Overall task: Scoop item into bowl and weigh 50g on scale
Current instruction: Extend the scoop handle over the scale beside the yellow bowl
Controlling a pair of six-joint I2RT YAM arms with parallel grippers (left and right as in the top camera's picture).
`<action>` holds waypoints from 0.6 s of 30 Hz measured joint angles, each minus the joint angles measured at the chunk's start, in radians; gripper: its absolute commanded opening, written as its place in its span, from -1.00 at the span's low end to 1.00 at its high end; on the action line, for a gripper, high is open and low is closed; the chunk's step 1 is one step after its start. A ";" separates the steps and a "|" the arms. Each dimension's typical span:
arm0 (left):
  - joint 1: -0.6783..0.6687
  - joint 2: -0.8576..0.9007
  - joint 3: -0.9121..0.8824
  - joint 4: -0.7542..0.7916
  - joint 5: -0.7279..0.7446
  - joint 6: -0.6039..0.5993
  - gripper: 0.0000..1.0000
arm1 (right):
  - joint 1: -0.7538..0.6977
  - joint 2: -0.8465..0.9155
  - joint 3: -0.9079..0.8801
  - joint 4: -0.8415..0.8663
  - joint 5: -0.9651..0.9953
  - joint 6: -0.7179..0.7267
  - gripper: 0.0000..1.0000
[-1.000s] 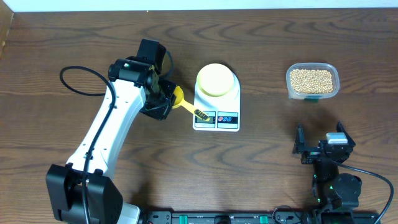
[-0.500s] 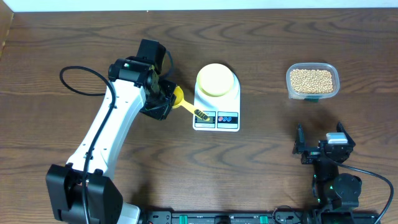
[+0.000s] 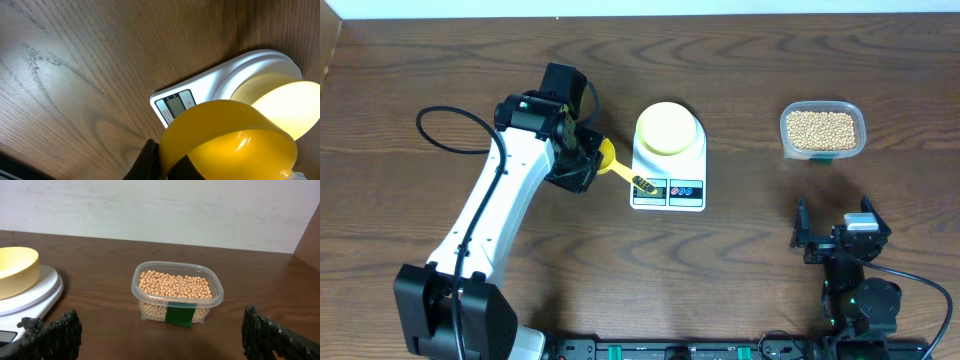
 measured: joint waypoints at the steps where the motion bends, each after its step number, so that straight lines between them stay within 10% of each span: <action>1: 0.000 0.000 0.000 0.000 0.000 0.000 -0.85 | 0.000 0.000 0.000 0.000 0.000 0.000 0.99; 18: 0.000 0.000 0.000 -0.004 0.000 0.000 -0.85 | 0.000 0.000 0.000 0.000 0.000 0.000 0.99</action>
